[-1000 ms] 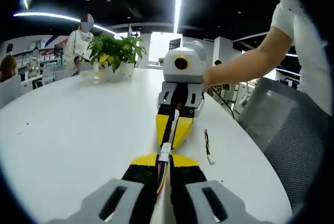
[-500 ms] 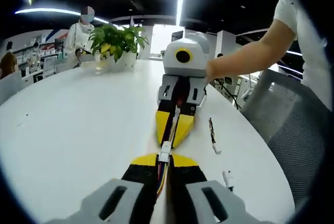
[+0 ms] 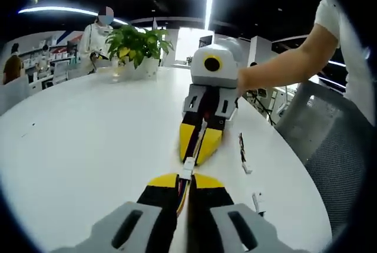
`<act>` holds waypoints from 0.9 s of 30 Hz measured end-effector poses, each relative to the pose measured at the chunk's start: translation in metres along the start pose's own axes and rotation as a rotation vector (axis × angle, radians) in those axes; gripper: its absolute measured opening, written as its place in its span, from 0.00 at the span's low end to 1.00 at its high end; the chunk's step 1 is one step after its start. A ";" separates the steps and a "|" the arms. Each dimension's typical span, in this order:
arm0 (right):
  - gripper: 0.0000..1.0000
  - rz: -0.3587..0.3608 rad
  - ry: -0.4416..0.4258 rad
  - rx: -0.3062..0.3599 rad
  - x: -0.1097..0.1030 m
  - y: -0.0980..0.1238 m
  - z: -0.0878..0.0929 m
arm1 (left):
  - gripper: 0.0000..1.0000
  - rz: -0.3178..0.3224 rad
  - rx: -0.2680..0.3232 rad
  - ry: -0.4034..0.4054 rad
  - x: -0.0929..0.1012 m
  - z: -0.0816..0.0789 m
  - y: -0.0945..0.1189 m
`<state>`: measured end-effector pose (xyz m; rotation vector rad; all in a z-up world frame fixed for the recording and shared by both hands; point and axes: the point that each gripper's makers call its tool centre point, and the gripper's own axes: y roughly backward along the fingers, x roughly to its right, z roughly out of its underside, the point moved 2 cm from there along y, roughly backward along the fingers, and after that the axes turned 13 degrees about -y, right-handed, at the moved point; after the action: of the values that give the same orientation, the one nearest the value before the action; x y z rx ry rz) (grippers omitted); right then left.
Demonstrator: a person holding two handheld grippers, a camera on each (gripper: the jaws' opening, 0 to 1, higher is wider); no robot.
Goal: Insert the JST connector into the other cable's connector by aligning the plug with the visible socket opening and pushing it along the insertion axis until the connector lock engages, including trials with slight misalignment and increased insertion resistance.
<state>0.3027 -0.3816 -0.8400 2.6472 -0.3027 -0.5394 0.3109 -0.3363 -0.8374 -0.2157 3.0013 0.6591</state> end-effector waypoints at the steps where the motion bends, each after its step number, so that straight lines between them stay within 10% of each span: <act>1: 0.05 0.002 -0.003 -0.001 0.000 0.000 0.000 | 0.02 -0.001 0.000 0.002 0.000 0.000 0.000; 27: 0.15 0.079 0.010 0.055 -0.030 0.049 -0.029 | 0.14 -0.102 0.076 0.038 -0.002 -0.042 0.052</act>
<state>0.2816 -0.4060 -0.7848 2.6767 -0.4232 -0.4994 0.3036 -0.3068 -0.7772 -0.3778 3.0201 0.5359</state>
